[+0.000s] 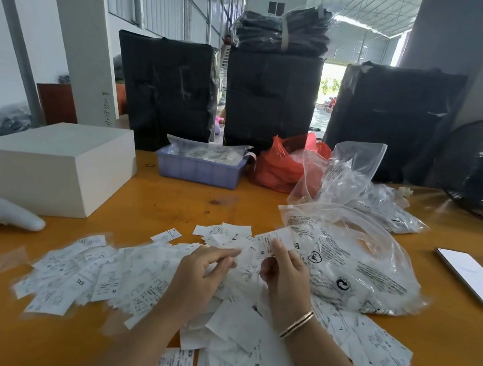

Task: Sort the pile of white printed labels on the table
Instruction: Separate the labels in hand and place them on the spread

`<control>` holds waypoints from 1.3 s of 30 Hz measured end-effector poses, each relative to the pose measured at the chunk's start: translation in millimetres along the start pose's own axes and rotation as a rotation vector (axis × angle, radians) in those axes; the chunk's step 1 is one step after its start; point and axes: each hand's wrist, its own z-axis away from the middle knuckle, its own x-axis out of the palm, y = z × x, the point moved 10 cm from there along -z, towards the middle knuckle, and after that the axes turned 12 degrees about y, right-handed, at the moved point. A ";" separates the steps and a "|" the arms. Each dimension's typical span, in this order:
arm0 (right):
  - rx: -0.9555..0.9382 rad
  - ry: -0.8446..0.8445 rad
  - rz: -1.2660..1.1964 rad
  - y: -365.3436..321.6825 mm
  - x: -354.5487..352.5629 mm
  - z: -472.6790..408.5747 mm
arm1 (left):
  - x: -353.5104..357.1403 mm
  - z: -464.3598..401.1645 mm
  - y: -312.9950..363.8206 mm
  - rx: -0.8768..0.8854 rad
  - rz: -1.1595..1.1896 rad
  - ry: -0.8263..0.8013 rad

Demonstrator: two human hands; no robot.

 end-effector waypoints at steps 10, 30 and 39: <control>-0.075 -0.106 0.106 -4.3 10.7 8.9 | 1.0 -0.9 -3.8 -0.006 0.022 -0.001; -0.088 -0.158 0.116 -1.5 18.7 13.3 | 4.7 -1.3 -5.7 -0.066 0.037 -0.009; -0.124 -0.165 0.278 0.9 20.4 17.8 | -5.7 -3.7 -7.1 -0.093 0.069 0.066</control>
